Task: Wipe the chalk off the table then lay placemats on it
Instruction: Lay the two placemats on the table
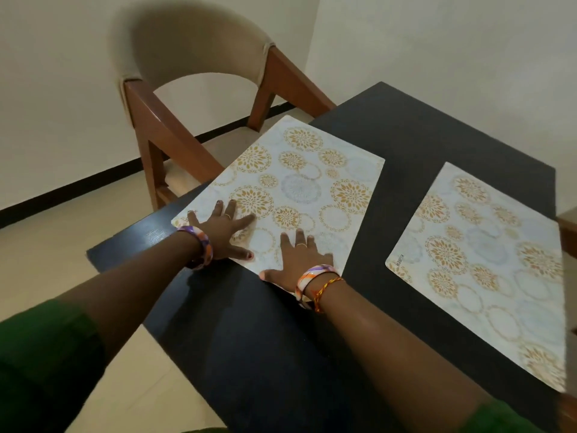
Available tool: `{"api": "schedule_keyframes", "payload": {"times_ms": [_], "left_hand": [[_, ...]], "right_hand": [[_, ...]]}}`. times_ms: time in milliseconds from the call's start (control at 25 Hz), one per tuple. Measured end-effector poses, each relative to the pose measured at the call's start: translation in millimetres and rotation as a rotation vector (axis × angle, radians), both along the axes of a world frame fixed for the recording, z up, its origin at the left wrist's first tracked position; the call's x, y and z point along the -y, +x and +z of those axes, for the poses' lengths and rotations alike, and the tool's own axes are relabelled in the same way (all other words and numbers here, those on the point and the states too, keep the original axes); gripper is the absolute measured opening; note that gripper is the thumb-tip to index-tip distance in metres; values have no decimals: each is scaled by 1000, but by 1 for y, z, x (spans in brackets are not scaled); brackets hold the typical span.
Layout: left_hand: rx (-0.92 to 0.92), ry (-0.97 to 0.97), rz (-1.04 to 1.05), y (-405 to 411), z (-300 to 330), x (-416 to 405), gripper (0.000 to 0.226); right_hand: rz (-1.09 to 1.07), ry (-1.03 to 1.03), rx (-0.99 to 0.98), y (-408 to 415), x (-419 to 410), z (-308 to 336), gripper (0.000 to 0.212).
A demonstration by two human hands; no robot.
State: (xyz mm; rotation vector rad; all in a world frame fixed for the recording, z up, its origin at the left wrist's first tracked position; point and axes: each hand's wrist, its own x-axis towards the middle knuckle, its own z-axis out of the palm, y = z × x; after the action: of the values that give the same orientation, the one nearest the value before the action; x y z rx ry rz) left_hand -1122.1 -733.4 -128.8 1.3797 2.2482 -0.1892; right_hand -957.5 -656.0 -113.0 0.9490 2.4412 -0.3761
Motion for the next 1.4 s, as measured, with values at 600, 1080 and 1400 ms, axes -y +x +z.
{"api": "schedule_keyframes", "payload": {"times_ms": [600,1080,1400], "left_hand": [[-153,353,-245,-57,0,-128,46],[344,334,294,-120,-1,-184,59],[339,357,307,-117,1,-183,59]], "right_hand": [[-491,235,-310,-19,-85,6,46],[-674,-8,-170,-59,-148,-9,91],[-687,10,-202,-57,-150,-13,91]]}}
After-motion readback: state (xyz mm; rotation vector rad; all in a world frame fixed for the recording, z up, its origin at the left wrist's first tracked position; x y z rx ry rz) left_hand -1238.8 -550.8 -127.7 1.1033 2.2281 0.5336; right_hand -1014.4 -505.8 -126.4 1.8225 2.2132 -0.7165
